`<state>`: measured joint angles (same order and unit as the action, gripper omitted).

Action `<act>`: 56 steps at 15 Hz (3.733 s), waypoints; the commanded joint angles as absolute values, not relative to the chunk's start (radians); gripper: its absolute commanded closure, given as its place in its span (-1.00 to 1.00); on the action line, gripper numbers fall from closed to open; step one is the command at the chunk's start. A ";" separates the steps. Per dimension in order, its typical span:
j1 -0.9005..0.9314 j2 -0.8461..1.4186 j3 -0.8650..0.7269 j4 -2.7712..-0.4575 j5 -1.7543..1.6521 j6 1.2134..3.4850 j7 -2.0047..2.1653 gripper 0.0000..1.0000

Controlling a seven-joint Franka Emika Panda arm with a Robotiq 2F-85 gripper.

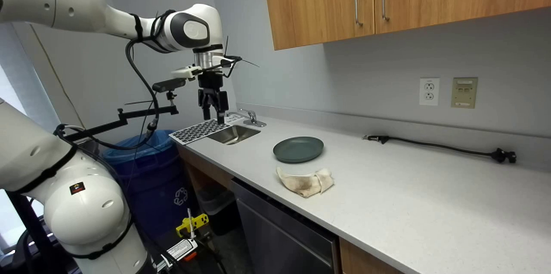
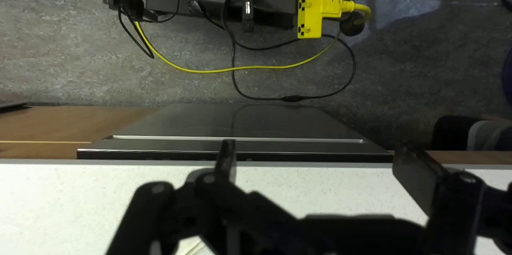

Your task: Unfold the towel

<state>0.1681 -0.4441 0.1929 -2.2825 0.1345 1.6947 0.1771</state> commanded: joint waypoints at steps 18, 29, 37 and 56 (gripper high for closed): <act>0.020 -0.224 0.126 -2.275 -0.036 1.987 0.416 -1.00; 0.025 -0.130 0.106 -2.229 0.062 1.978 0.451 -1.00; 0.020 0.082 0.053 -2.181 0.274 2.193 0.646 -1.00; -0.018 0.203 -0.046 -2.204 0.463 2.481 0.771 -1.00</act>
